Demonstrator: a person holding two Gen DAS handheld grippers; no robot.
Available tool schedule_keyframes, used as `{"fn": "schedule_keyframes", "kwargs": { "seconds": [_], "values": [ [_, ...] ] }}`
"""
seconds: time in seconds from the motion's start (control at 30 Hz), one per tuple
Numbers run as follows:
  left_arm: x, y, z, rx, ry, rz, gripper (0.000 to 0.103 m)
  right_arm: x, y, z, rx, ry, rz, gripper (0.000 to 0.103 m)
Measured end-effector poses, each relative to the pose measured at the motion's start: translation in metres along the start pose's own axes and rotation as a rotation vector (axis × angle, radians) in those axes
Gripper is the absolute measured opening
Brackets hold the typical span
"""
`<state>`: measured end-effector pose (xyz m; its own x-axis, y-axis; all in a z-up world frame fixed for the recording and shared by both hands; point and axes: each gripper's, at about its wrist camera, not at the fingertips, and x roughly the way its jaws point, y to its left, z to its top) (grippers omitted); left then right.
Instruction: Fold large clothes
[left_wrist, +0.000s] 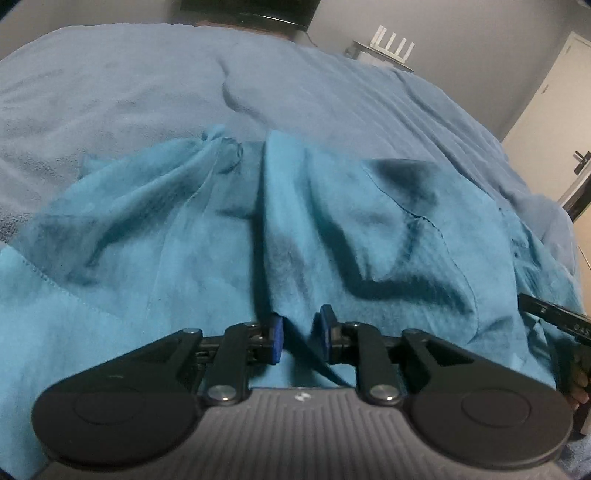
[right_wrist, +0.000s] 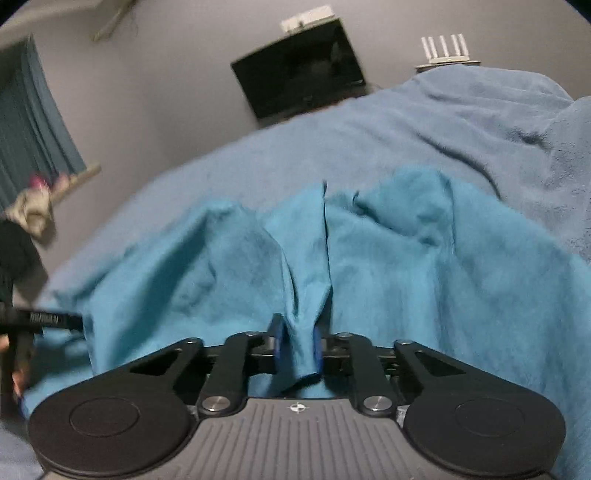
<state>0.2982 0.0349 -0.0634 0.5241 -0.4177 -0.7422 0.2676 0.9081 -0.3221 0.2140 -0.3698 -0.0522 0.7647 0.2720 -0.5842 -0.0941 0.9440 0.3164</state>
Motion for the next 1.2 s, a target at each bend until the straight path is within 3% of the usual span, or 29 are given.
{"fn": "schedule_keyframes", "kwargs": {
  "seconds": [0.03, 0.1, 0.17, 0.23, 0.3, 0.33, 0.43, 0.5, 0.63, 0.73, 0.83, 0.9, 1.07, 1.2],
  "values": [
    [-0.001, 0.001, 0.002, 0.003, -0.001, 0.001, 0.026, -0.003, 0.004, 0.001, -0.023, -0.012, -0.008, 0.024],
    [-0.002, 0.003, 0.005, 0.010, -0.007, 0.001, 0.052, -0.011, 0.007, 0.003, -0.042, -0.047, -0.022, 0.049],
    [-0.013, 0.010, 0.008, 0.008, -0.047, 0.005, 0.061, -0.017, 0.004, 0.004, -0.038, -0.098, -0.038, 0.052],
    [-0.037, 0.013, 0.012, 0.001, -0.139, 0.012, 0.070, -0.023, -0.001, 0.007, -0.017, -0.138, -0.055, 0.052],
    [-0.052, 0.025, 0.023, -0.034, -0.250, 0.053, 0.095, -0.028, -0.004, 0.014, -0.027, -0.177, -0.095, 0.055],
    [-0.056, 0.030, 0.028, -0.049, -0.291, 0.086, 0.098, -0.031, -0.004, 0.019, -0.054, -0.195, -0.127, 0.057],
    [-0.053, 0.049, 0.053, -0.069, -0.333, 0.222, 0.098, -0.029, -0.015, 0.042, -0.114, -0.223, -0.244, 0.063],
    [-0.044, 0.066, 0.065, -0.089, -0.330, 0.264, 0.098, -0.025, -0.027, 0.057, -0.110, -0.214, -0.276, 0.075],
    [-0.005, 0.088, 0.074, -0.044, -0.218, 0.309, 0.098, 0.000, -0.058, 0.077, -0.071, -0.162, -0.333, 0.075],
    [0.020, 0.096, 0.071, 0.007, -0.185, 0.362, 0.098, 0.021, -0.074, 0.080, -0.086, -0.097, -0.346, 0.075],
    [0.028, 0.123, 0.063, -0.095, -0.161, 0.283, 0.099, 0.050, -0.086, 0.079, -0.117, -0.026, -0.362, 0.081],
    [0.029, 0.140, 0.061, -0.158, -0.152, 0.218, 0.099, 0.064, -0.096, 0.080, -0.095, 0.016, -0.322, 0.083],
    [0.036, 0.147, 0.058, -0.155, -0.138, 0.157, 0.098, 0.076, -0.114, 0.089, -0.085, 0.032, -0.262, 0.092],
    [0.050, 0.157, 0.064, -0.193, -0.106, 0.096, 0.098, 0.091, -0.142, 0.088, 0.072, 0.077, -0.139, 0.094]
  ]
}}
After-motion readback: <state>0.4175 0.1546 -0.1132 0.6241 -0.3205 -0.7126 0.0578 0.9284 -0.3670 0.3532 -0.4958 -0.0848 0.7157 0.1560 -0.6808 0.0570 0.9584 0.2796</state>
